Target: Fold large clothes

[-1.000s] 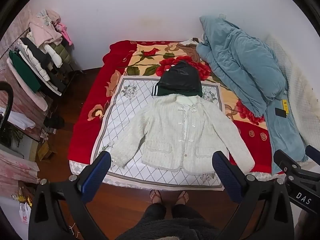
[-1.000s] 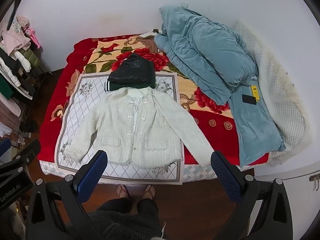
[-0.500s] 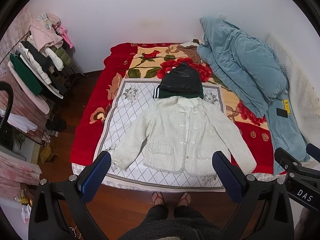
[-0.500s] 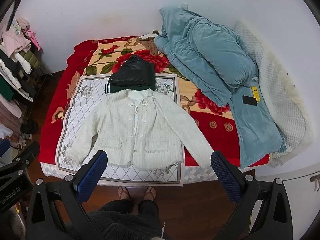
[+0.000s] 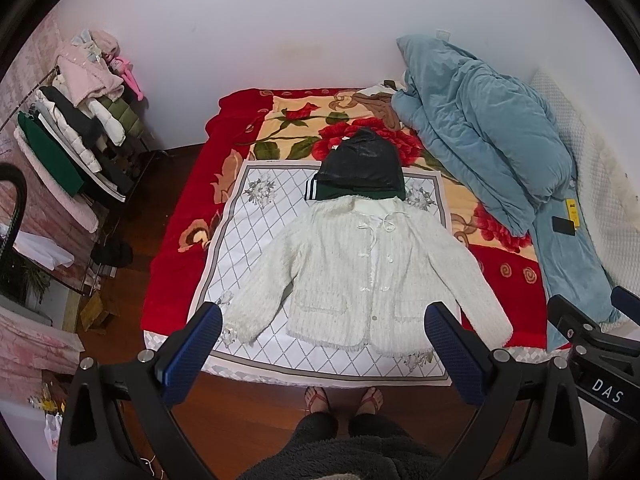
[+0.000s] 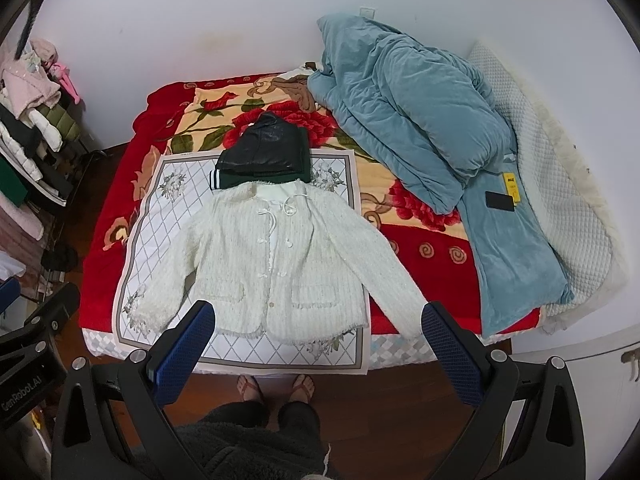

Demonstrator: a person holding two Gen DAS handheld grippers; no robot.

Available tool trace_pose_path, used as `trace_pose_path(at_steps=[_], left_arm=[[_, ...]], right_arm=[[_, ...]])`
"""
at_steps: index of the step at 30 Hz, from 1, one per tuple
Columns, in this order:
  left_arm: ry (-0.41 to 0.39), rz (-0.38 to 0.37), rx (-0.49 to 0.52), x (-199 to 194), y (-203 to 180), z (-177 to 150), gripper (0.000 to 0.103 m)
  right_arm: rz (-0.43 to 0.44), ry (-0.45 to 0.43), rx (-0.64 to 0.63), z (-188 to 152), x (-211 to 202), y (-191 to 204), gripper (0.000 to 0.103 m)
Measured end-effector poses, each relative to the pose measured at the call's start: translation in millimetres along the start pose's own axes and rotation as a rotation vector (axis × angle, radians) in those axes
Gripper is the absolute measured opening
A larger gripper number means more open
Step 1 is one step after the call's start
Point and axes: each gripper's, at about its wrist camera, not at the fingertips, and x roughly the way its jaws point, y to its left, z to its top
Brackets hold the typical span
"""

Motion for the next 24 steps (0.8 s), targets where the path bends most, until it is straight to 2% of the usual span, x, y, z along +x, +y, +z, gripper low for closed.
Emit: trace_pose_path(at_steps=[17, 24], left_arm=[[-0.001, -0.003, -0.003, -0.4, -5.0, 4.4, 0.103], [-0.009, -0.004, 0.004, -1.4, -12.4, 18.0, 0.103]], right_arm=[[-0.005, -0.004, -0.001, 6.2, -2.2, 0.7, 0.103], [-0.006, -0.006, -0.002, 10.1, -2.9, 1.0, 0.103]])
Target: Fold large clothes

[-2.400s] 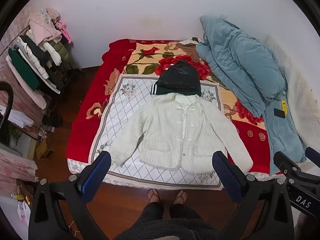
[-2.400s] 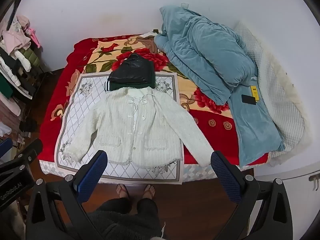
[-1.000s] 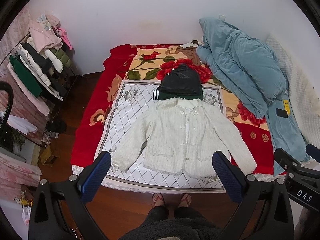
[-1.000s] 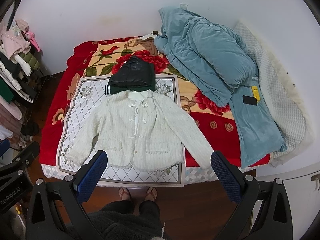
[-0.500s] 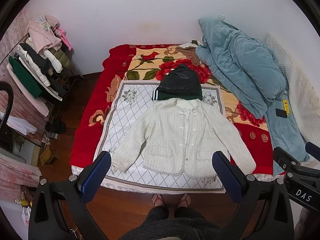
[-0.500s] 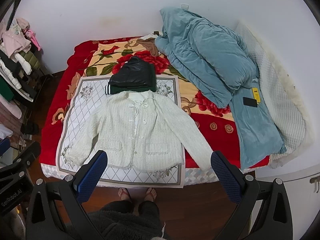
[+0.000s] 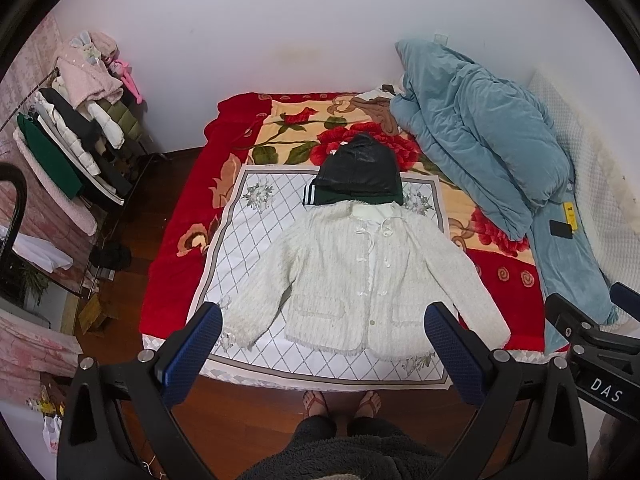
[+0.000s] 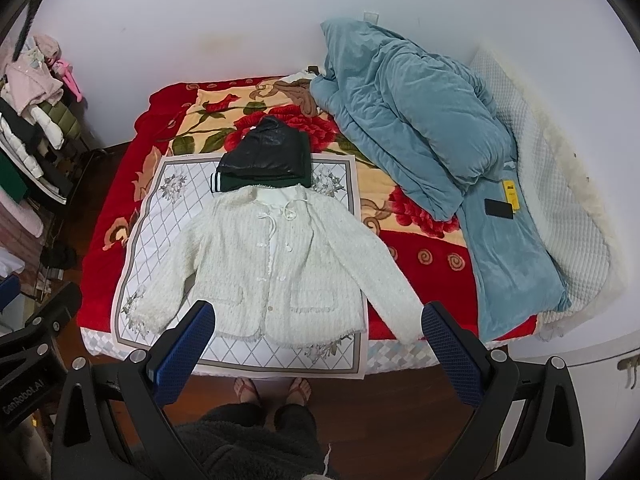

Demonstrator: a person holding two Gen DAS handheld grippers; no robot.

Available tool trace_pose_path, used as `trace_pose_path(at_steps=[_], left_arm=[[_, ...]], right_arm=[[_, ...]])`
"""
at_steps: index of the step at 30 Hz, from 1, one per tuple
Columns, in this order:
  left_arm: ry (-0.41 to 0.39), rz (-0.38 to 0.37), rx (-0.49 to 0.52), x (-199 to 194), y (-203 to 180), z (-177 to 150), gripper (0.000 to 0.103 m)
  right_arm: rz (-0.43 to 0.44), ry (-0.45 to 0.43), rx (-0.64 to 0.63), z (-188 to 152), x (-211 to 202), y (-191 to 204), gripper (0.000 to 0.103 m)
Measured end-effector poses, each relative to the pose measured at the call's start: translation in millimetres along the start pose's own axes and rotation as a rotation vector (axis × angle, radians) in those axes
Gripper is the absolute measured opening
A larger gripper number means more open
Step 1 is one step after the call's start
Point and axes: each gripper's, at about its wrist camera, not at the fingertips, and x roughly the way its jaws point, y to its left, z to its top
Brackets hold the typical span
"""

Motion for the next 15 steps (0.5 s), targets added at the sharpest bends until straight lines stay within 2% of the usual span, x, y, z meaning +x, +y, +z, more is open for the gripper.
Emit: trace_pose_path(at_steps=[15], left_arm=[[-0.010, -0.004, 0.002, -1.6, -0.5, 1.5, 0.103]], right_arm=[[-0.001, 0.001, -0.001, 0.4, -1.4, -0.1, 0.103]])
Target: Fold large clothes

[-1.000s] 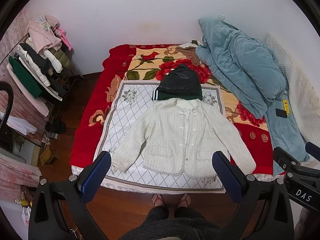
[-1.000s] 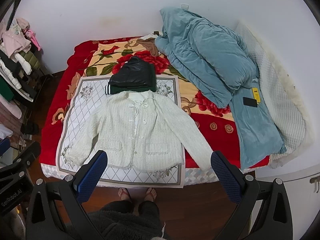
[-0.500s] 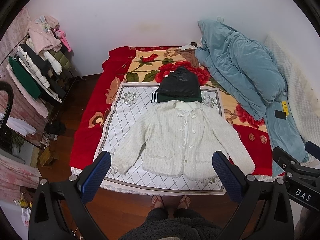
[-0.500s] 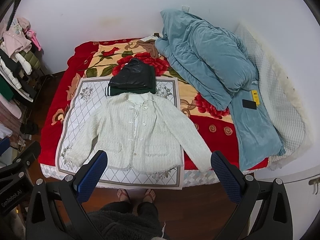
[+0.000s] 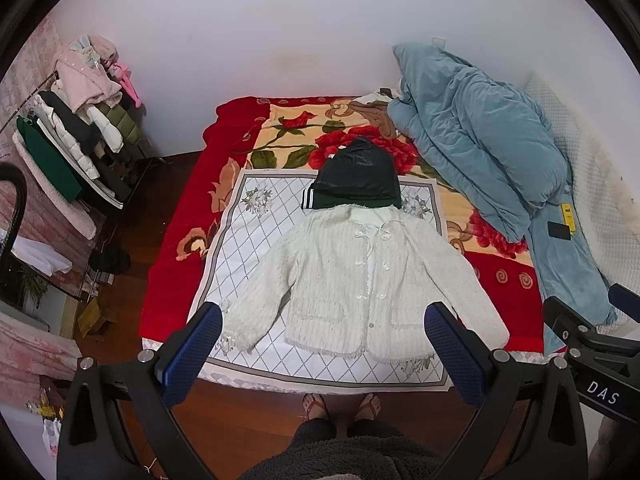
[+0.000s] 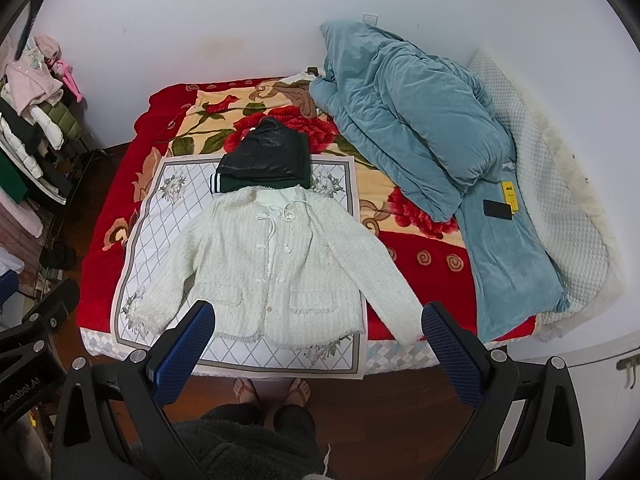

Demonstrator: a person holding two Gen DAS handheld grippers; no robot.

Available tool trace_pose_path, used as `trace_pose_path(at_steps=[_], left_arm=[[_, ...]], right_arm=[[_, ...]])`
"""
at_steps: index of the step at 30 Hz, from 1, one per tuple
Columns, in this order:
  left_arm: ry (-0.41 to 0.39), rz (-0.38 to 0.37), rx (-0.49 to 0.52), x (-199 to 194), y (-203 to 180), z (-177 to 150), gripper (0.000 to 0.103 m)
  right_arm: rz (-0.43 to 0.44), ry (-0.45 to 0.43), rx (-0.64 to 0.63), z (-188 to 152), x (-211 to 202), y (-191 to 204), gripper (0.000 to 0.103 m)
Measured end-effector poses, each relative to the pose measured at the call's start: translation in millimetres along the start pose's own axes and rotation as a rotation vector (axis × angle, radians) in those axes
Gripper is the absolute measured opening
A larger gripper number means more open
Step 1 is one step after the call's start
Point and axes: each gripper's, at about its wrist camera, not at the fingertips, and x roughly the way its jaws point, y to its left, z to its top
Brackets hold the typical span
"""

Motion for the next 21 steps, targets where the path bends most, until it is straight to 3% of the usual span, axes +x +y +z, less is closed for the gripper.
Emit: trace_pose_path(at_steps=[11, 14, 17, 21], left_arm=[[-0.003, -0.007, 0.000, 0.9, -3.6, -0.7, 0.103], [-0.040, -0.022, 0.005, 7.3, -5.9, 7.4, 0.103], [-0.093, -0.009, 0.012, 32.5, -7.5, 16.1, 0.103], [-0.096, 0.022, 0.055, 92.5, -9.4, 17.9, 0.103]], right_arm=[[0.001, 0.001, 0.003, 0.8, -0.5, 1.3, 0.103], [-0.006, -0.001, 0.013, 6.7, 0.5, 1.4, 0.103], [-0.004, -0.017, 0.044, 21.2, 9.8, -0.5, 0.103], [-0.003, -0.028, 0.124, 24.5, 58.7, -16.2, 0.103]])
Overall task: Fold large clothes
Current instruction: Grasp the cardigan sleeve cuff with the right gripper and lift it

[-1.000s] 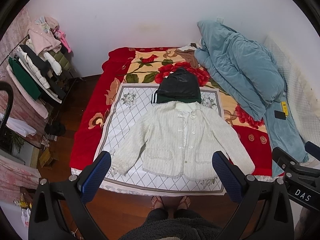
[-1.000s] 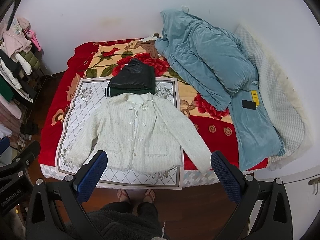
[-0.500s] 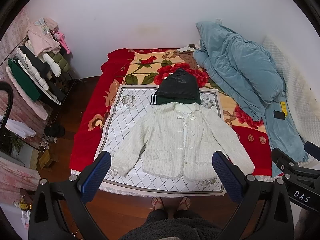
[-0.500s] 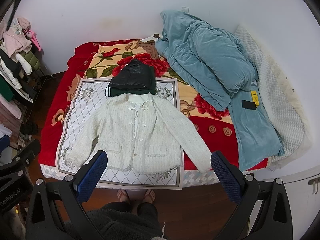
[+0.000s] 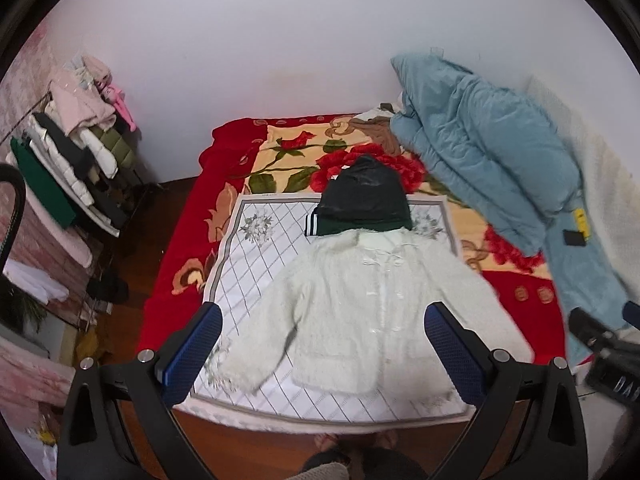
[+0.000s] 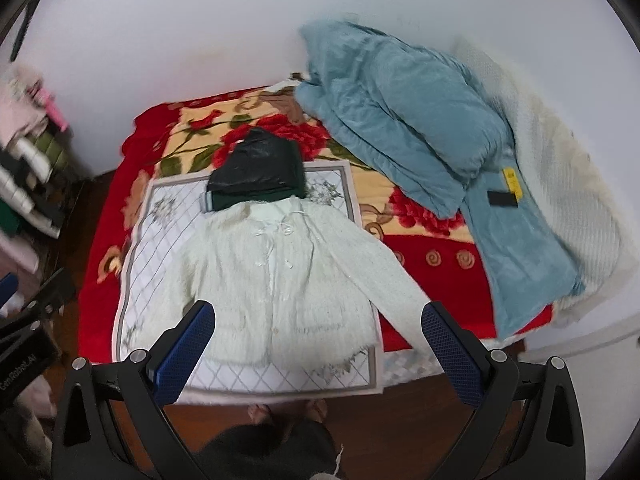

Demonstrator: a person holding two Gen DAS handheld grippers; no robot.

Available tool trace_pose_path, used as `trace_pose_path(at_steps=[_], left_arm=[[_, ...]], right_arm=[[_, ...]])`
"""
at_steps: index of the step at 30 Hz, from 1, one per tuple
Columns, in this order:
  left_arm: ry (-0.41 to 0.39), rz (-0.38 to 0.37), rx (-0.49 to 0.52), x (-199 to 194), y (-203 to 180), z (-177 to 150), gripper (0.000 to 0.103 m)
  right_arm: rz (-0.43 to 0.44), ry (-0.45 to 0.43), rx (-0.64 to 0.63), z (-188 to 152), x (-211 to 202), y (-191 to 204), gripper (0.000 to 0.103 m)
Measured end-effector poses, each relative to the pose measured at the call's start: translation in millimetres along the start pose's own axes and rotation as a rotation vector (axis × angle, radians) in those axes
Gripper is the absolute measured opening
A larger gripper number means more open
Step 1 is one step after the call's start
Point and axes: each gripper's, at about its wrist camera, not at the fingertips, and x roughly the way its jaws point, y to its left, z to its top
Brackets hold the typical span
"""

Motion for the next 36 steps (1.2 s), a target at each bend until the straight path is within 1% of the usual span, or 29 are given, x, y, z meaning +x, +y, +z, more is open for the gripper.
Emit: trace_pose_path(at_steps=[3, 4, 6, 7, 8, 9, 10, 13, 16, 17, 19, 20, 22, 24, 25, 27, 28, 29, 30, 31, 32, 33, 34, 36], left_arm=[[-0.003, 0.025, 0.031, 45.2, -2.0, -12.3, 0.103], [0.007, 0.033, 0.047, 66.4, -7.0, -16.2, 0.103], [0.040, 0.064, 0.075, 103.6, -16.8, -25.0, 0.103], [0.059, 0.069, 0.087, 121.8, -23.6, -30.4, 0.103], [0.087, 0.082, 0.102, 147.4, -34.2, -35.4, 0.103], [0.109, 0.097, 0.107, 169.3, -43.1, -40.0, 0.103], [0.120, 0.101, 0.103, 184.3, -47.8, -44.7, 0.103], [0.169, 0.134, 0.092, 242.7, -70.1, -57.1, 0.103], [0.213, 0.162, 0.073, 294.9, -89.2, -69.7, 0.103], [0.240, 0.163, 0.060, 315.7, -97.1, -75.0, 0.103], [0.281, 0.170, 0.049, 343.9, -108.7, -83.0, 0.103], [0.299, 0.172, 0.048, 357.3, -117.4, -87.1, 0.103], [0.328, 0.175, 0.049, 382.7, -133.3, -94.2, 0.103], [0.350, 0.168, 0.057, 405.2, -149.2, -100.2, 0.103], [0.359, 0.162, 0.065, 416.3, -158.1, -104.1, 0.103], [0.376, 0.145, 0.088, 434.9, -175.4, -111.9, 0.103], [0.383, 0.137, 0.096, 441.1, -182.2, -113.7, 0.103], [0.387, 0.126, 0.105, 446.1, -188.1, -116.1, 0.103], [0.387, 0.112, 0.119, 450.7, -195.5, -119.9, 0.103], [0.388, 0.106, 0.132, 454.5, -200.3, -120.7, 0.103], [0.390, 0.099, 0.146, 458.0, -205.6, -121.5, 0.103], [0.391, 0.090, 0.158, 460.1, -210.6, -122.7, 0.103], [0.387, 0.083, 0.168, 461.6, -214.8, -122.9, 0.103], [0.384, 0.075, 0.190, 463.2, -222.2, -123.1, 0.103]], right_arm=[[-0.044, 0.049, 0.127, -7.7, 65.6, -27.2, 0.103], [-0.063, 0.067, 0.178, -11.8, 89.6, -40.8, 0.103], [-0.071, 0.129, 0.277, -24.9, 139.1, -69.1, 0.092], [-0.066, 0.173, 0.345, -34.2, 169.9, -90.5, 0.081], [-0.055, 0.199, 0.395, -44.0, 193.2, -106.6, 0.075], [-0.051, 0.231, 0.455, -55.6, 220.4, -127.2, 0.075], [-0.058, 0.249, 0.494, -67.1, 237.5, -141.1, 0.075], [-0.051, 0.294, 0.649, -109.0, 307.5, -197.1, 0.075], [-0.019, 0.343, 0.838, -156.2, 381.5, -251.7, 0.075], [-0.009, 0.358, 0.894, -168.7, 399.9, -263.6, 0.075], [0.020, 0.372, 1.028, -195.5, 438.5, -287.8, 0.075], [0.029, 0.380, 1.093, -209.7, 457.3, -298.8, 0.075], [0.054, 0.395, 1.177, -228.8, 490.2, -311.5, 0.075], [0.062, 0.422, 1.215, -243.1, 521.4, -317.8, 0.075], [0.074, 0.445, 1.243, -252.1, 540.2, -320.1, 0.075], [0.109, 0.475, 1.282, -261.7, 563.2, -320.7, 0.075], [0.136, 0.472, 1.321, -266.5, 571.4, -319.7, 0.071], [0.163, 0.435, 1.364, -268.6, 575.5, -318.9, 0.060], [0.151, 0.405, 1.380, -267.4, 573.3, -318.2, 0.057], [0.119, 0.352, 1.406, -267.8, 567.7, -319.0, 0.043], [0.072, 0.280, 1.447, -270.2, 556.7, -318.6, 0.029], [0.053, 0.242, 1.460, -270.0, 549.7, -316.6, 0.023], [0.039, 0.182, 1.463, -269.3, 541.1, -314.6, 0.012], [0.016, 0.127, 1.443, -259.3, 527.9, -306.3, 0.012]])
